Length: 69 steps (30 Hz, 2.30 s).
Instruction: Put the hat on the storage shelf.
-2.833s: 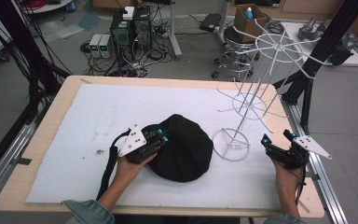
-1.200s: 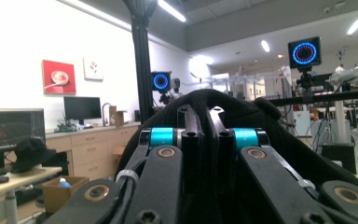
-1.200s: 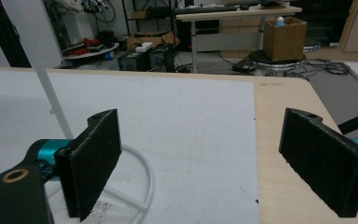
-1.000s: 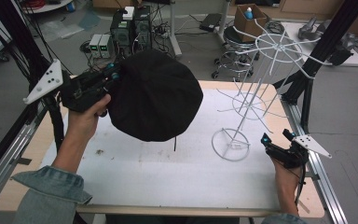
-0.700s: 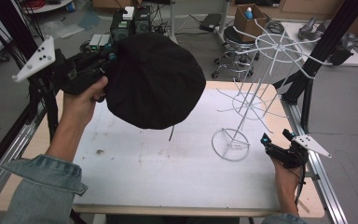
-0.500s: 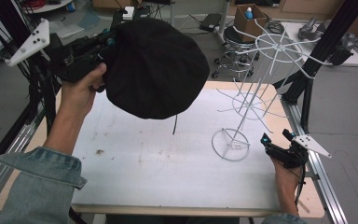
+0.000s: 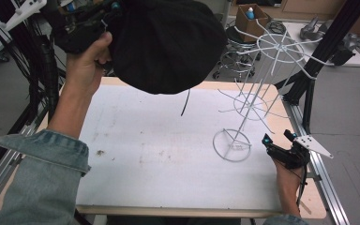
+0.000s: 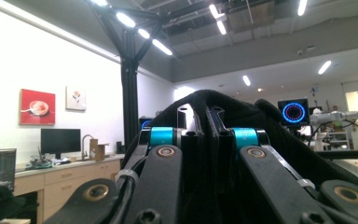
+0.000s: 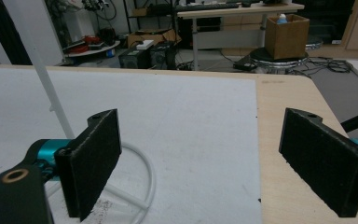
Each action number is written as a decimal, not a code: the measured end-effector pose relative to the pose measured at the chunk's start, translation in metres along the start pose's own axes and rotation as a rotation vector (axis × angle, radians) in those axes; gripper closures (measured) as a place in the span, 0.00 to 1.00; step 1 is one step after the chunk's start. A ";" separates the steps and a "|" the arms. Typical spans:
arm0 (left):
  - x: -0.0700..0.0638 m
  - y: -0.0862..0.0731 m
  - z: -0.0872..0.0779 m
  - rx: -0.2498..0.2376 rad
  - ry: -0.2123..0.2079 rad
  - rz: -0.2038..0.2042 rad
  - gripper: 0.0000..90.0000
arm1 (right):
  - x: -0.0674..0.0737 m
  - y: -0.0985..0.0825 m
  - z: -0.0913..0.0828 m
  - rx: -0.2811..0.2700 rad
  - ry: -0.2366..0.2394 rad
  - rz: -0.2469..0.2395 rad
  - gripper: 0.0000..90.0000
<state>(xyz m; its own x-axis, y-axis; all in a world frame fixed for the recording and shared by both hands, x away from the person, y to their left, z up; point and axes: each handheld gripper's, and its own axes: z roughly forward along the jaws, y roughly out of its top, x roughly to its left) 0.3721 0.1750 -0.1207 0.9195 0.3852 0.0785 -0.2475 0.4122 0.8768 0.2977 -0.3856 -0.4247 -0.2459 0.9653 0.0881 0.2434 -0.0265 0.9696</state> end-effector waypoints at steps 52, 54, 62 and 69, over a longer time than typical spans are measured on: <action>0.001 -0.047 0.089 0.334 -0.090 -0.059 0.93 | -0.004 -0.002 -0.001 0.002 0.002 0.008 0.13; 0.000 -0.047 0.088 0.359 -0.089 -0.050 0.93 | -0.003 -0.002 -0.001 0.005 0.003 0.010 0.13; -0.005 -0.051 0.086 0.459 -0.103 -0.022 0.91 | -0.003 -0.002 -0.001 0.009 0.006 0.011 0.13; -0.010 -0.054 0.090 0.474 -0.105 -0.002 0.91 | -0.002 -0.002 -0.001 0.009 0.007 0.015 0.13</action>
<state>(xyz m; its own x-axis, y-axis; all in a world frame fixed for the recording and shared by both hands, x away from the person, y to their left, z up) 0.4037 0.0745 -0.1258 0.9518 0.2891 0.1027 -0.1020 -0.0176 0.9946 0.2966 -0.3877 -0.4267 -0.2489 0.9629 0.1041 0.2557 -0.0384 0.9660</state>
